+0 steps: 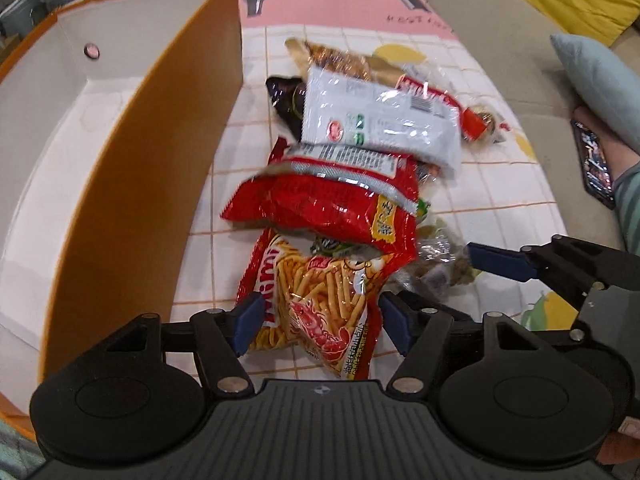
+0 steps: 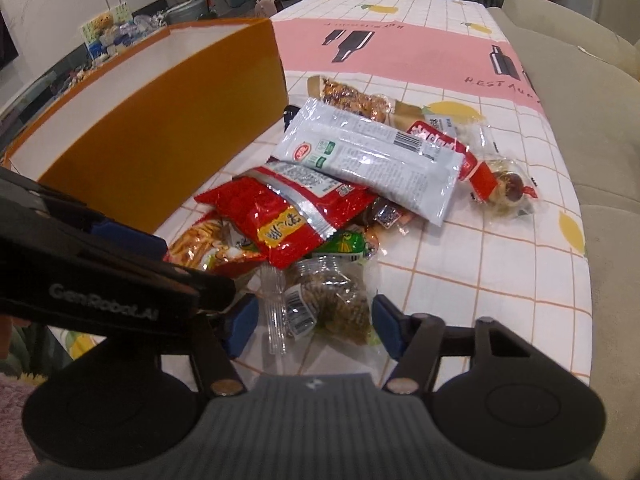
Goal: Organize snacks
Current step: 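Grasp the red stick-snack bag with the left gripper while the right grasps a clear nut bag, then carry both bags over the white box and release them inside, then move both tools back from the box to the snack pile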
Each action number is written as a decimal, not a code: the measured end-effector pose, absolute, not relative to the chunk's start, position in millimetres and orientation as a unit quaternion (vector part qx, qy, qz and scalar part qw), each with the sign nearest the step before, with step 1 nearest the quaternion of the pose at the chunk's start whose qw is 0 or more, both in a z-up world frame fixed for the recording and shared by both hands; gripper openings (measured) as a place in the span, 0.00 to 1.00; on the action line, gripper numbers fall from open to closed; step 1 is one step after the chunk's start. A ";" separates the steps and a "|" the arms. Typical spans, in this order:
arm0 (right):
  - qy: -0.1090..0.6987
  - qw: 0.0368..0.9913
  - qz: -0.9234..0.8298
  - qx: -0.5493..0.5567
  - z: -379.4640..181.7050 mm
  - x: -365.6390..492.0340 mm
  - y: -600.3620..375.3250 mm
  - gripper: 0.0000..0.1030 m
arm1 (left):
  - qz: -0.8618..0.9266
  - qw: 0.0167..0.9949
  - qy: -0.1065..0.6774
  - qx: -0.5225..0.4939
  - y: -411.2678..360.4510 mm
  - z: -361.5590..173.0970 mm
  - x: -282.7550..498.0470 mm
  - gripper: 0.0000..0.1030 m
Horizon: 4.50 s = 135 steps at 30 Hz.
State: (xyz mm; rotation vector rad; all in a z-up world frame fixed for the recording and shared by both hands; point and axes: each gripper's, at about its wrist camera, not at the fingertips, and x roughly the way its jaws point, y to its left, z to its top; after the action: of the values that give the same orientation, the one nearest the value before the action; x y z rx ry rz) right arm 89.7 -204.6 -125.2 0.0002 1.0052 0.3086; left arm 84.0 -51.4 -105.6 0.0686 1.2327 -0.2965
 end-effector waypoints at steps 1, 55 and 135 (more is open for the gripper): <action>0.479 0.866 0.145 -0.005 -126.1 89.9 -203.9 0.55 | -0.135 0.805 0.576 0.034 -50.9 -107.2 85.0 0.74; 0.338 0.906 0.249 -0.050 16.7 62.5 -145.6 0.35 | -0.088 0.891 0.437 -0.083 64.8 42.1 55.8 0.43; 0.293 0.881 0.319 -0.192 31.9 98.8 -71.8 0.76 | -0.031 0.907 0.414 0.067 53.6 41.5 95.6 0.76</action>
State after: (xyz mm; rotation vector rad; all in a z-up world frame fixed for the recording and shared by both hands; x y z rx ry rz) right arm 98.8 -71.8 31.9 -0.4003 0.6101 0.6646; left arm 95.6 53.6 41.5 0.1379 0.8556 -0.0646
